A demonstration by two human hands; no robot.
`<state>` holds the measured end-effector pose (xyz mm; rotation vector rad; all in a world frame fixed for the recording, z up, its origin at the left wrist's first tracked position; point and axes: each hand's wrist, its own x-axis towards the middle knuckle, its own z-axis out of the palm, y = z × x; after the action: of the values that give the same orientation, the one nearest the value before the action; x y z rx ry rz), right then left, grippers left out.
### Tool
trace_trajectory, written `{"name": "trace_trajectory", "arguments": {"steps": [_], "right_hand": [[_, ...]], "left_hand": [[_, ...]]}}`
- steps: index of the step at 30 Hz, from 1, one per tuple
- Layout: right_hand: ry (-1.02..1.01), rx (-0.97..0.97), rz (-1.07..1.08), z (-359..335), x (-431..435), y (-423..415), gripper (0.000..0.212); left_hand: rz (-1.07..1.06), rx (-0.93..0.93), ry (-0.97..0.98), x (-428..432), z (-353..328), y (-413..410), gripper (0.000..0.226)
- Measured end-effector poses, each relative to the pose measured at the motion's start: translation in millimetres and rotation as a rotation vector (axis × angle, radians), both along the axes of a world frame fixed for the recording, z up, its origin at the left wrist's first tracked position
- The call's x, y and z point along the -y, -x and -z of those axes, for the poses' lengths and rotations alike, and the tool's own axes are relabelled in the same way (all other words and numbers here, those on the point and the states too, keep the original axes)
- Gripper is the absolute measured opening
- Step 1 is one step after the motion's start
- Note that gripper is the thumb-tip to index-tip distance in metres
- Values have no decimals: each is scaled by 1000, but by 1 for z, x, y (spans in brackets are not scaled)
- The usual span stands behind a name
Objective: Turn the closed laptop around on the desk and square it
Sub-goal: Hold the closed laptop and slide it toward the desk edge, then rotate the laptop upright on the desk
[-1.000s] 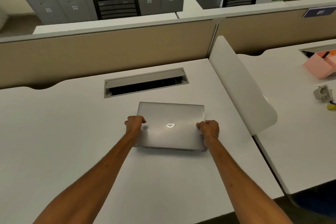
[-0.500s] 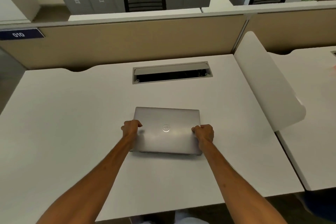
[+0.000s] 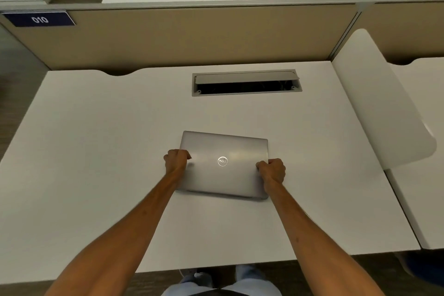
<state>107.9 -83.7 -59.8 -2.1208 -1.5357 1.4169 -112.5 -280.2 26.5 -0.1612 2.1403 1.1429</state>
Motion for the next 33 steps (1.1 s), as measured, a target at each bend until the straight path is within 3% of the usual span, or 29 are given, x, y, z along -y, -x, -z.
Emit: {"name": "trace_trajectory", "arguments": {"steps": [2, 9, 18, 23, 28, 30, 33], "right_hand": [[-2, 0, 12, -13, 5, 3, 40], [-34, 16, -5, -16, 11, 2, 47], [-102, 88, -113, -44, 21, 5, 50], [-386, 183, -378, -61, 23, 14, 63], [-566, 177, -780, -69, 7, 43, 52], [-566, 144, -958, -72, 1, 60, 49], [-583, 147, -1119, -73, -5, 84, 47]], "left_hand": [[7, -8, 3, 1, 4, 2, 11], [49, -7, 38, 3, 21, 16, 54], [102, -36, 45, 6, 9, -3, 64], [5, -92, 51, 17, 11, -29, 60], [-283, -104, 50, 35, 14, -61, 59], [-457, -51, 38, 43, 14, -74, 54], [-621, 181, -3, 48, 18, -89, 58]]}}
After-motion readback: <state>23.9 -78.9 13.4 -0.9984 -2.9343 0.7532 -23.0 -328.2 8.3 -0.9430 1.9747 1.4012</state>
